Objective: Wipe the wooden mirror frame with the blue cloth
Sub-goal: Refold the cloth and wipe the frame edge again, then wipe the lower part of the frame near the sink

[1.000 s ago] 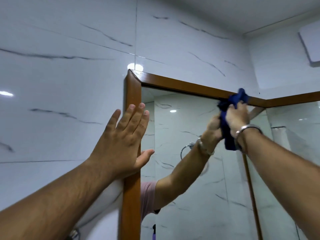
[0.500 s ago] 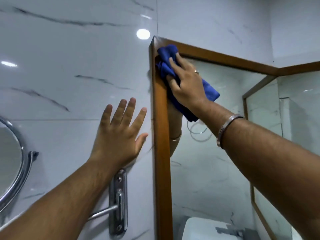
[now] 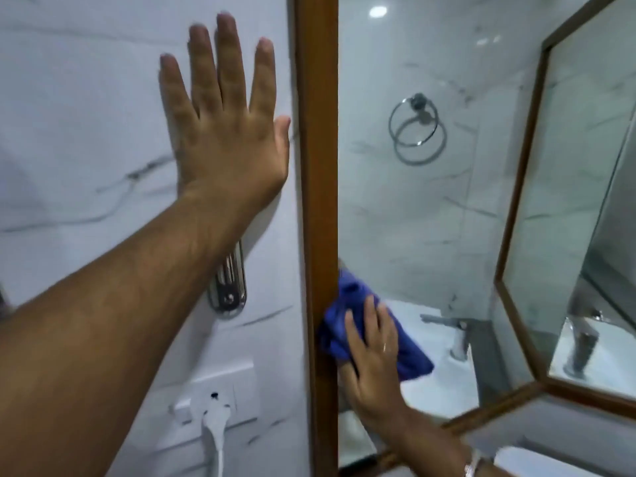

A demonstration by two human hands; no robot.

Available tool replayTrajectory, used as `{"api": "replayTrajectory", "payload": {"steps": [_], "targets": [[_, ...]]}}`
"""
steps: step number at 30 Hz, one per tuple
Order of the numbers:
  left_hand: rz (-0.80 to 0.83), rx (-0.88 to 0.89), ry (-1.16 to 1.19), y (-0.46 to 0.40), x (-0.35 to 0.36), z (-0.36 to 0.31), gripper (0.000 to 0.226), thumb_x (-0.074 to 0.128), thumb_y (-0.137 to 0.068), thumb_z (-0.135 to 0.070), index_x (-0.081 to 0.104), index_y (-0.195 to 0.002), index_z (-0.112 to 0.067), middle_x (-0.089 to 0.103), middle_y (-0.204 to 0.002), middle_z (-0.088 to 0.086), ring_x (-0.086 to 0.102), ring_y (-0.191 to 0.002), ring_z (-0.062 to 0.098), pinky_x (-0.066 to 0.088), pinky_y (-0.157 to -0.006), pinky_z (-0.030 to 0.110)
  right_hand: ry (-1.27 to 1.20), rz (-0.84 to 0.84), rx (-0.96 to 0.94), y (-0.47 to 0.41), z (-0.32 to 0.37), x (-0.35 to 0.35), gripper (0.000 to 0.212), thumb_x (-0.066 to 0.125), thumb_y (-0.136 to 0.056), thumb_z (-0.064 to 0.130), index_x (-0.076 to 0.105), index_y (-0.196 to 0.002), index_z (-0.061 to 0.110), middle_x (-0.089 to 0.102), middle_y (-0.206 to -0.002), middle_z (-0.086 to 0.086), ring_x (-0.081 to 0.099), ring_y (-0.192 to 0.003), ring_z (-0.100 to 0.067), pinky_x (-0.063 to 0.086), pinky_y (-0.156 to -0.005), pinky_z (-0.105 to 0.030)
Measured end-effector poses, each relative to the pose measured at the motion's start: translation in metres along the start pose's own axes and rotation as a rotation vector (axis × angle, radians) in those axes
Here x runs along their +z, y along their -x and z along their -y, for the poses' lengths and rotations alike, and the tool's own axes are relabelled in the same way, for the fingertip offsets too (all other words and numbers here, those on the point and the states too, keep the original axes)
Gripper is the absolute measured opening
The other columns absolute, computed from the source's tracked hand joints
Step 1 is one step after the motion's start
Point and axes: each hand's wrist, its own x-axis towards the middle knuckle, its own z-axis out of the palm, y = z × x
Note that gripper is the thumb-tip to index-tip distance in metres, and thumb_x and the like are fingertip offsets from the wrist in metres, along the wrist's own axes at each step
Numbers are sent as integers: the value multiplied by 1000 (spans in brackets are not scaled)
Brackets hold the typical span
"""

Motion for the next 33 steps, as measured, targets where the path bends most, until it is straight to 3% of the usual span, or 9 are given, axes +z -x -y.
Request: {"api": "replayTrajectory", "payload": {"steps": [3,6,11,13,16,21,23,30,33], "targets": [[33,-10,-6,2,-1,-1,68,22,-104,-52,4,-160,-19,6,-167,21,7,-153,42,7,-119,64,59,160,82,104,0,31,61,24,-100,47,3,-152,23,-13,-161,-7,-8,-147,-29,5,-116,-40],[109,-19,-35,4,-5,-3,64,16,-104,-48,12,-158,-14,15,-164,24,12,-152,45,9,-120,65,170,400,123,181,-3,39,72,36,-90,53,17,-147,14,-14,-160,-13,-11,-147,-31,9,-113,-41],[223,-37,-12,14,-16,-3,62,10,-103,-47,34,-142,-5,40,-147,25,35,-137,45,26,-113,60,167,692,113,214,-13,25,56,16,-99,50,44,-132,15,34,-145,-15,-12,-147,-29,8,-112,-37],[147,-114,69,33,-18,-9,60,19,-103,-39,35,-147,-3,37,-153,26,33,-141,45,23,-117,59,127,685,71,214,-20,17,45,36,-99,35,41,-140,18,33,-152,-16,-7,-148,-28,8,-115,-33],[-27,-204,165,101,-24,-40,66,42,-100,-29,25,-155,2,26,-160,30,21,-149,46,8,-122,59,-2,643,150,208,-28,8,83,71,-71,4,37,-143,25,26,-154,-18,22,-141,-43,29,-110,-29],[61,251,225,272,-23,-114,88,56,-92,-27,4,-160,-11,-10,-167,18,-8,-155,33,-7,-122,54,-71,202,912,200,-29,21,62,76,-73,5,49,-129,4,35,-145,-27,35,-131,-44,30,-109,-48],[163,432,291,327,-17,-131,72,46,-97,-27,15,-160,-17,2,-169,15,-3,-156,30,-5,-123,51,-13,169,1018,212,-32,27,55,80,-67,11,55,-115,2,51,-126,-24,47,-116,-42,38,-100,-49],[709,655,126,390,-1,-141,66,61,-86,-40,49,-147,-19,45,-155,0,40,-144,17,2,-121,45,-14,464,764,222,-48,5,22,64,-80,33,60,-78,11,58,-88,-8,51,-81,-28,41,-76,-41],[692,625,148,406,0,-133,53,57,-89,-36,61,-139,-18,45,-154,4,44,-142,19,7,-121,45,-233,655,482,220,-64,-26,30,56,-82,43,57,-74,14,58,-72,-1,48,-68,-18,30,-65,-28]]}}
